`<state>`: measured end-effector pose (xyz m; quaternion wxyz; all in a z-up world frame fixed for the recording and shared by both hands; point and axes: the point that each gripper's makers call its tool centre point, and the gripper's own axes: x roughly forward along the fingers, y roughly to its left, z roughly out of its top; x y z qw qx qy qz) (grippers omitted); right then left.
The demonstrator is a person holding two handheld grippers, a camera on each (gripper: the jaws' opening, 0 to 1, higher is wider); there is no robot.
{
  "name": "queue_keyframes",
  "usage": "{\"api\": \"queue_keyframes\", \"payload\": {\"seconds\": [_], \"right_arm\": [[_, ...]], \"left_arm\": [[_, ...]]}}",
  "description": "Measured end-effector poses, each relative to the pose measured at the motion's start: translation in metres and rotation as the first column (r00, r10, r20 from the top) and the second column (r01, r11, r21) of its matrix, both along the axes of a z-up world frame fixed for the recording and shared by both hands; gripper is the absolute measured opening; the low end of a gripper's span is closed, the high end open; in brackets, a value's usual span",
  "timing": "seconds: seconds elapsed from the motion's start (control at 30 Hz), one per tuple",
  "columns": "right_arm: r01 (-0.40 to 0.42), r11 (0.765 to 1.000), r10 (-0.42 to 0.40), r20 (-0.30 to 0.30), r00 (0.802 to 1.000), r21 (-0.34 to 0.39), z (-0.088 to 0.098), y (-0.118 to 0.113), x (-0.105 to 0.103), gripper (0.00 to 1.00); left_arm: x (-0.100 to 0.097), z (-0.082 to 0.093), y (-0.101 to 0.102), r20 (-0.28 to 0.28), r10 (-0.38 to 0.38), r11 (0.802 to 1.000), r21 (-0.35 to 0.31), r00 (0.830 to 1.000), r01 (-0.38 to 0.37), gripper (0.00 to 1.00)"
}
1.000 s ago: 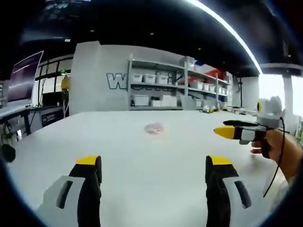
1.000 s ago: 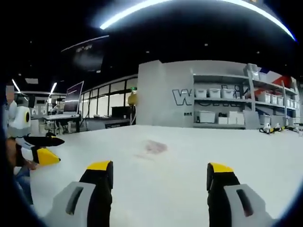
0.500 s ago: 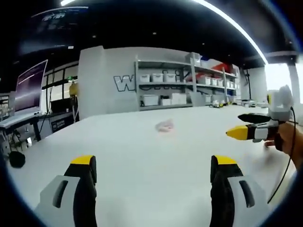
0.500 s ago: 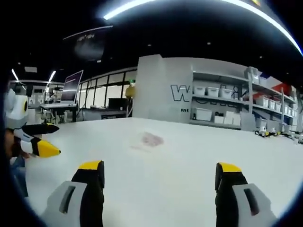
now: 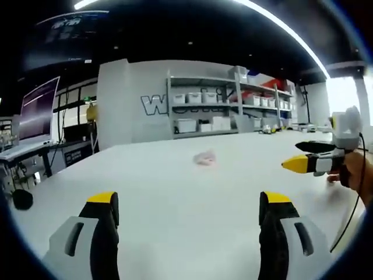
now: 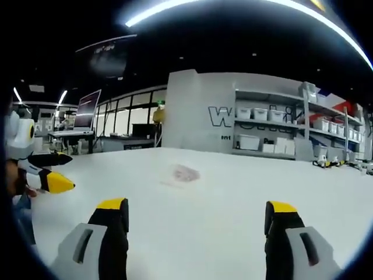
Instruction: Open the resealable bag by pulling the two sides of the seal apart until the entire bag opening is separated and visibly accessible.
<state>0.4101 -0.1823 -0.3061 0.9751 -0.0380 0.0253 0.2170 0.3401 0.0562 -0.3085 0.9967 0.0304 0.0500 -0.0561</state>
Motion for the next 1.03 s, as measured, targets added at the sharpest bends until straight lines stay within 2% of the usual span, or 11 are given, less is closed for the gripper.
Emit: {"api": "queue_keyframes", "payload": {"seconds": [0.37, 1.03], "right_arm": [[0.001, 1.000, -0.001, -0.006, 1.000, 0.010, -0.0010, -0.0016, -0.0039, 0.98], [0.006, 1.000, -0.006, -0.002, 1.000, 0.002, -0.0009, 0.0001, -0.0045, 0.96]], "left_arm": [[0.0050, -0.0041, -0.0003, -0.010, 0.001, 1.000, 0.022, 1.000, -0.001, 1.00], [0.0023, -0.0022, 0.0024, -0.006, -0.002, 1.000, 0.008, 1.000, 0.002, 1.00]]}}
